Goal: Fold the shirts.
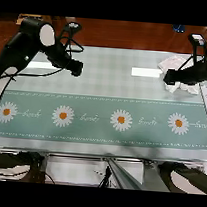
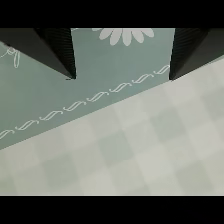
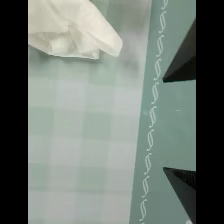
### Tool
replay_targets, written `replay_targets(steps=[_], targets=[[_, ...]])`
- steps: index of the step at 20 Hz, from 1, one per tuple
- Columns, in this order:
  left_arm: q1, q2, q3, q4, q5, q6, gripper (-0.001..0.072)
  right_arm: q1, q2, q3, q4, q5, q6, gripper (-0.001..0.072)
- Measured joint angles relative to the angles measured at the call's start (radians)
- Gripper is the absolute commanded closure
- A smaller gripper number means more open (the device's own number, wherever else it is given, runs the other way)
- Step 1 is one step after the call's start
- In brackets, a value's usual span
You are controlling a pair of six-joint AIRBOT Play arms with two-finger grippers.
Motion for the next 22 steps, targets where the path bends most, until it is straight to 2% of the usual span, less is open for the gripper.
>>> replay_targets(steps=[5, 10, 13, 22], targets=[[0.000, -0.020, 0.000, 0.000, 0.078, 0.000, -0.0005, 0.000, -0.003, 0.000, 0.001, -0.143, 0.008, 0.0138], [0.000, -0.046, 0.002, 0.005, 0.130, 0.065, -0.0005, -0.102, -0.060, 0.000, -0.143, -0.364, 0.211, 0.0137], [0.001, -0.049, 0.002, 0.016, 0.137, 0.090, -0.0005, -0.211, -0.137, 0.000, -0.182, -0.437, 0.280, 0.0120], [0.000, -0.048, 0.002, 0.025, 0.094, 0.103, -0.0005, -0.333, -0.409, 0.000, -0.127, -0.530, 0.285, 0.0134]])
